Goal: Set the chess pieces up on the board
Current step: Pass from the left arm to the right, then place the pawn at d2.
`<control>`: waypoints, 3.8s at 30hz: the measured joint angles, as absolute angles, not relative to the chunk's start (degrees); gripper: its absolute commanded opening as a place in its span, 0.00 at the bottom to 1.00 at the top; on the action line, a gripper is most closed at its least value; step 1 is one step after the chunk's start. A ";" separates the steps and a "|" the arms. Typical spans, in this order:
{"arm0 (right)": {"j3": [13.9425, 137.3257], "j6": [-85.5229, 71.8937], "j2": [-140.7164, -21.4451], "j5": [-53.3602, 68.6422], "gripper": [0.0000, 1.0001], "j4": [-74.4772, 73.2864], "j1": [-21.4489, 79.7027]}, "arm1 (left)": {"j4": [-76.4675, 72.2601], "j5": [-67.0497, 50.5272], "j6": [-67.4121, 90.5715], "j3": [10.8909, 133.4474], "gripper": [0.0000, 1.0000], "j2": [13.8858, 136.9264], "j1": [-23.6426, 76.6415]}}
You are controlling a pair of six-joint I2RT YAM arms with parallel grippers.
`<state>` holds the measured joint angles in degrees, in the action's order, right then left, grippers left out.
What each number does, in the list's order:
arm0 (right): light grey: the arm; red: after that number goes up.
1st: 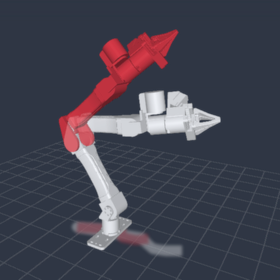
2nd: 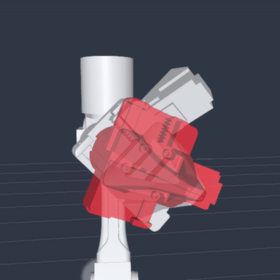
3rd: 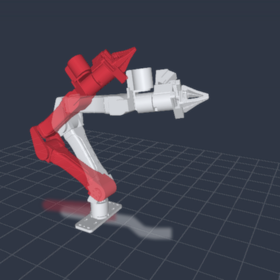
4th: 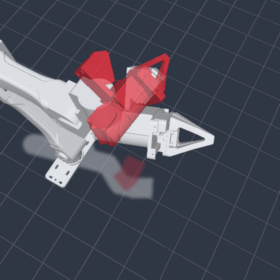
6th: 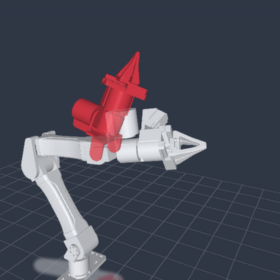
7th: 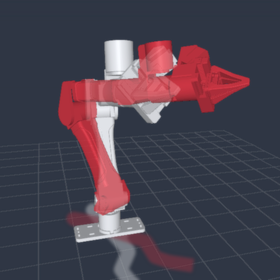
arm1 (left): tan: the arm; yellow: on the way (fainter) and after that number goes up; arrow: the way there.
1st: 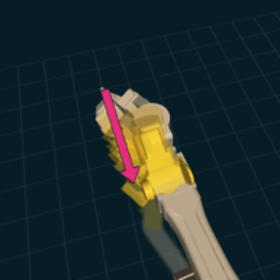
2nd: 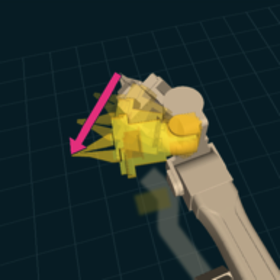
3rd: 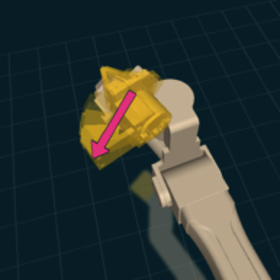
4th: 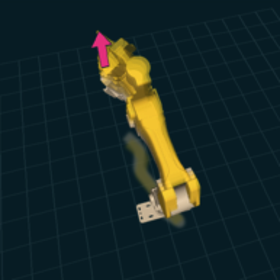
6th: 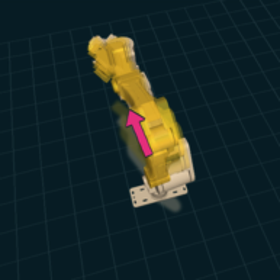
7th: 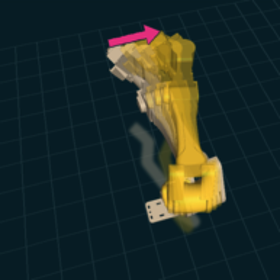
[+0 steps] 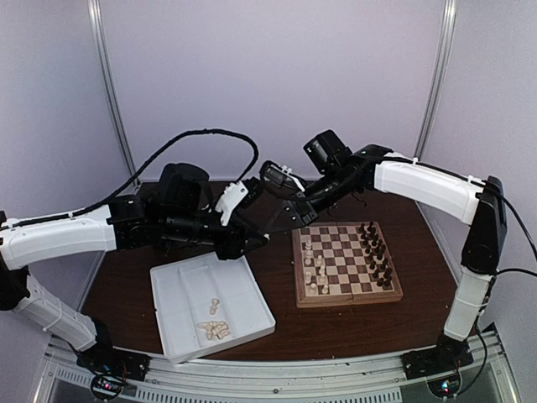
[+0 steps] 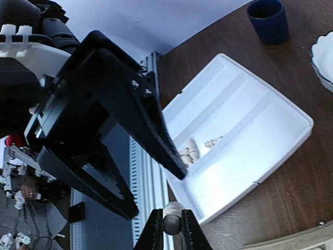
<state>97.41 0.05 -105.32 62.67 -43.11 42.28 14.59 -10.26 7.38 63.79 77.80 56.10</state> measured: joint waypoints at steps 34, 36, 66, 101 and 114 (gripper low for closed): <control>84.86 25.32 -108.51 21.58 0.10 -45.10 31.73 | 15.53 -0.05 7.84 58.30 0.51 73.49 56.10; 84.86 25.30 -109.27 21.76 0.10 -45.12 31.73 | 15.57 0.16 7.90 58.22 0.51 73.49 56.10; 86.13 23.81 -113.60 23.55 0.13 -43.83 31.68 | 15.62 0.25 8.54 57.21 0.51 73.52 56.10; 85.65 23.73 -113.27 23.55 0.25 -42.61 31.68 | 15.55 0.25 8.71 56.75 0.51 73.52 56.10; 85.65 23.99 -113.27 23.53 0.12 -42.83 31.68 | 15.57 0.25 8.91 56.75 0.51 73.52 56.10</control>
<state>85.65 23.99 -113.27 23.53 -42.83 31.68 15.57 0.25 8.91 56.75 73.52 56.10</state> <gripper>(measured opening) 0.137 0.508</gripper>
